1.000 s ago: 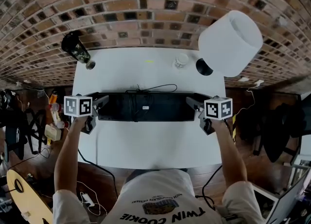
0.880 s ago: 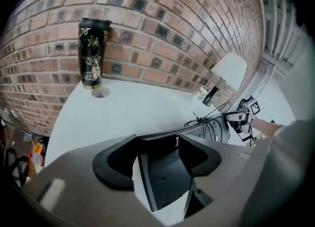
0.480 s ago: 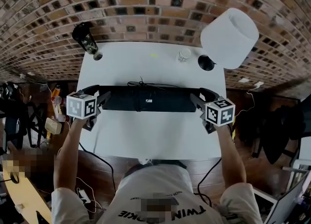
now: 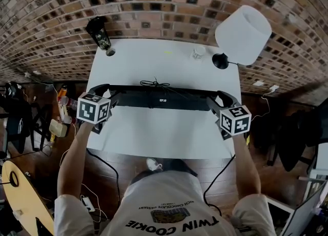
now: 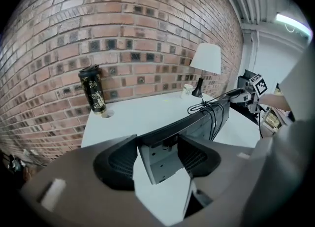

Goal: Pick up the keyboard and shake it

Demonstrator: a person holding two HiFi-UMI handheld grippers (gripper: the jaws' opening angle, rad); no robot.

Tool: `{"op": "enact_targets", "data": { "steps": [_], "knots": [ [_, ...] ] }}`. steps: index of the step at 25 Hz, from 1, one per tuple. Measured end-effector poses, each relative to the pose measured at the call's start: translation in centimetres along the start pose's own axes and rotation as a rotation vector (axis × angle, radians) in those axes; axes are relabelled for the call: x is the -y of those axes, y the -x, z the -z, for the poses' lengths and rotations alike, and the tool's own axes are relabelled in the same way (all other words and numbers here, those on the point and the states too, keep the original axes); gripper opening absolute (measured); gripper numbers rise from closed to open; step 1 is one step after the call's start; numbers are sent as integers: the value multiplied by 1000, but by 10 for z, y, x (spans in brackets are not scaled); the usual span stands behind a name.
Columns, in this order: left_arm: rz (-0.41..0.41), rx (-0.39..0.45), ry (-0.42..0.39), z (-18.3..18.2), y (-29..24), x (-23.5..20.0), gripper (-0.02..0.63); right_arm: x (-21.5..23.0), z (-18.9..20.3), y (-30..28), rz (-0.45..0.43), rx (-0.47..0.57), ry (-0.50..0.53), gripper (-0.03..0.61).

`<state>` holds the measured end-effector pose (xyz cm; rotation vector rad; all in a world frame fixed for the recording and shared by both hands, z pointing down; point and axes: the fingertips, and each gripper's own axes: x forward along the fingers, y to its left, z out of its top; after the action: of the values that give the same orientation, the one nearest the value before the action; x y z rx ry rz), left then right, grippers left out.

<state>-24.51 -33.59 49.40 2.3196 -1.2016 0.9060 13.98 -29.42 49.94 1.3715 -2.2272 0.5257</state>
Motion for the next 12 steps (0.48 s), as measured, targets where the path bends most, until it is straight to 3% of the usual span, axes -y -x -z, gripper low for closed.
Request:
{"op": "enact_targets", "data": {
  "steps": [7, 12],
  "knots": [
    [-42, -23, -91, 9, 15, 8, 245, -14, 10, 21, 59, -8, 84, 221],
    [-56, -25, -149, 17, 27, 15, 237, -22, 18, 31, 102, -51, 217, 219]
  ]
}}
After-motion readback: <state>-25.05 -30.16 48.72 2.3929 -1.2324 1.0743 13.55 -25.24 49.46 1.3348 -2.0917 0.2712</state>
